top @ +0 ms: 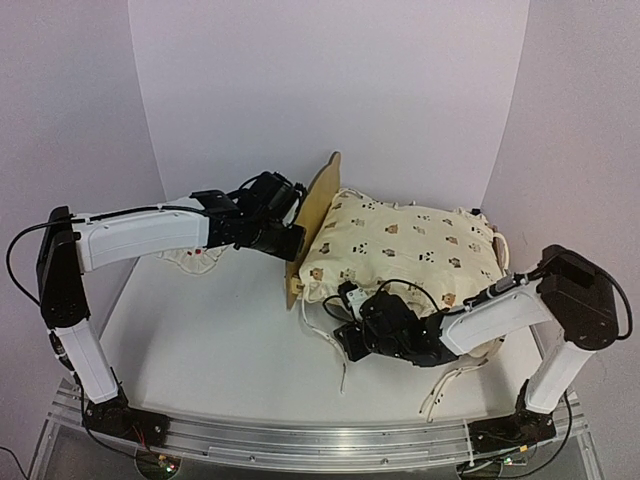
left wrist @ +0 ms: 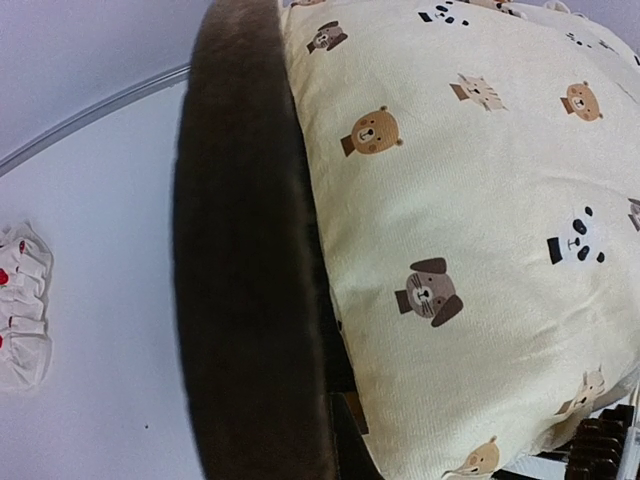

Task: Set up the pet bed

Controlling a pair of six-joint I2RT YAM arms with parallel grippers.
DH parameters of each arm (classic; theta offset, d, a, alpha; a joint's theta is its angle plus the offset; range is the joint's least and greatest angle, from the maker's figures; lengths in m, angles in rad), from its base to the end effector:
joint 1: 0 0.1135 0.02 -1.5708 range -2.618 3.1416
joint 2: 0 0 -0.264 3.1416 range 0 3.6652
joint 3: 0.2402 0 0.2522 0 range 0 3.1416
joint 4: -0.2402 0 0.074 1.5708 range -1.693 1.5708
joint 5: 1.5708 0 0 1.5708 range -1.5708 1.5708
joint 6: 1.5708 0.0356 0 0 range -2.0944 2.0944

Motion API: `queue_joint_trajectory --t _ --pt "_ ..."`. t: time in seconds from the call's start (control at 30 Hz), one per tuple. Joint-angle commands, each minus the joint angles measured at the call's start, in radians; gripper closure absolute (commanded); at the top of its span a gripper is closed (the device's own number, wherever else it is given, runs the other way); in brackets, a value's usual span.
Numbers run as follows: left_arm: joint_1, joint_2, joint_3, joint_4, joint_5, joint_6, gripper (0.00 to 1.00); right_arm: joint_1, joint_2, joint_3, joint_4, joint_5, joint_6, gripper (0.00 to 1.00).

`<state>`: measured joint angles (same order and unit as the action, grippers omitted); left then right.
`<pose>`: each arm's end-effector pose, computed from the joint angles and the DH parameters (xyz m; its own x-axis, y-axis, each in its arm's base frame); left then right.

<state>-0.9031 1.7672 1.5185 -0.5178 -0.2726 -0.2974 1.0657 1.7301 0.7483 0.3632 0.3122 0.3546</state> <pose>0.2563 -0.3095 0.2952 -0.5970 0.3014 -0.7434 0.4824 0.8753 -0.0325 0.1720 0.2885 0.1412 -0.5103 -0.2400 -0.8259 -0.5700 0.8134 0.1158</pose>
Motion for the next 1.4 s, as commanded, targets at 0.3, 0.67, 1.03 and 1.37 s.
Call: queue_joint_trajectory --t 0.3,0.67,1.03,1.37 --pt "-0.02 -0.112 0.16 0.029 0.054 -0.004 1.0 0.002 0.323 -0.109 0.877 0.195 -0.096 0.69" --pt "-0.025 -0.117 0.206 -0.007 0.068 -0.01 1.0 0.005 0.471 0.038 0.916 0.305 -0.262 0.61" --pt "-0.029 -0.096 0.272 -0.055 0.06 -0.017 1.0 0.004 0.569 0.202 0.918 0.422 -0.456 0.59" --pt "-0.034 -0.072 0.337 -0.093 0.042 -0.022 1.0 0.004 0.632 0.347 0.918 0.522 -0.609 0.6"
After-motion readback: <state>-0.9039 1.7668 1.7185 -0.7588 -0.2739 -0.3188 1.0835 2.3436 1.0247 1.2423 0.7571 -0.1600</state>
